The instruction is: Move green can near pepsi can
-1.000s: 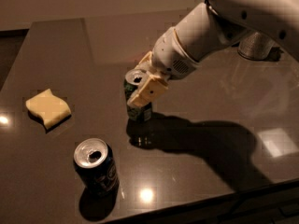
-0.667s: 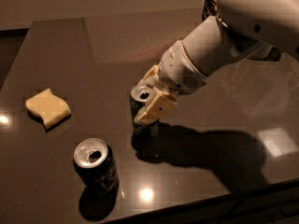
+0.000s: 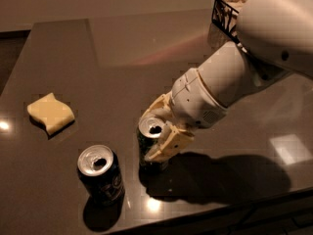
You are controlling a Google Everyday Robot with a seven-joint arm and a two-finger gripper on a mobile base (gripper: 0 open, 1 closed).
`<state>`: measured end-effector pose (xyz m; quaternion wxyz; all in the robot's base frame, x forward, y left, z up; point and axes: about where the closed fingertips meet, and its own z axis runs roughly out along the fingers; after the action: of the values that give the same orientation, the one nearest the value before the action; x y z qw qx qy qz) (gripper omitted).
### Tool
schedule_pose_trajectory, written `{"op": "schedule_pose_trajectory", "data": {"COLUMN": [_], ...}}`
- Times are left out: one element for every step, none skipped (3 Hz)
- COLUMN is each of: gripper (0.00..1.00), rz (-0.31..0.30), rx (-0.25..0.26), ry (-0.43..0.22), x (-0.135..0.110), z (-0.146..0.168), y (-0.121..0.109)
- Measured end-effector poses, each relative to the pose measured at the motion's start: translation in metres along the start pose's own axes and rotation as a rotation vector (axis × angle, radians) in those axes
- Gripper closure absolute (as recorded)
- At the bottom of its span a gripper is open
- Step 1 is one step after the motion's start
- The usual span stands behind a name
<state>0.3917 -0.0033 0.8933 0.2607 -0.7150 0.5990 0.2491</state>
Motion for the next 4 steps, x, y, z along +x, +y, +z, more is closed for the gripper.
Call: {"op": "schedule_pose_trajectory", "data": {"gripper": [0.84, 0.59, 0.36, 0.12], "rz": [0.0, 0.0, -0.004, -0.007], "rx": [0.0, 0.0, -0.002, -0.003], "ry": [0.0, 0.0, 0.001, 0.003], "x": [-0.0013, -0.0017, -0.0032, -0.0047], "z": [-0.0015, -0.0016, -0.0007, 0.0001], "y": [-0.0001, -0.0001, 0.0005, 0.0012]}}
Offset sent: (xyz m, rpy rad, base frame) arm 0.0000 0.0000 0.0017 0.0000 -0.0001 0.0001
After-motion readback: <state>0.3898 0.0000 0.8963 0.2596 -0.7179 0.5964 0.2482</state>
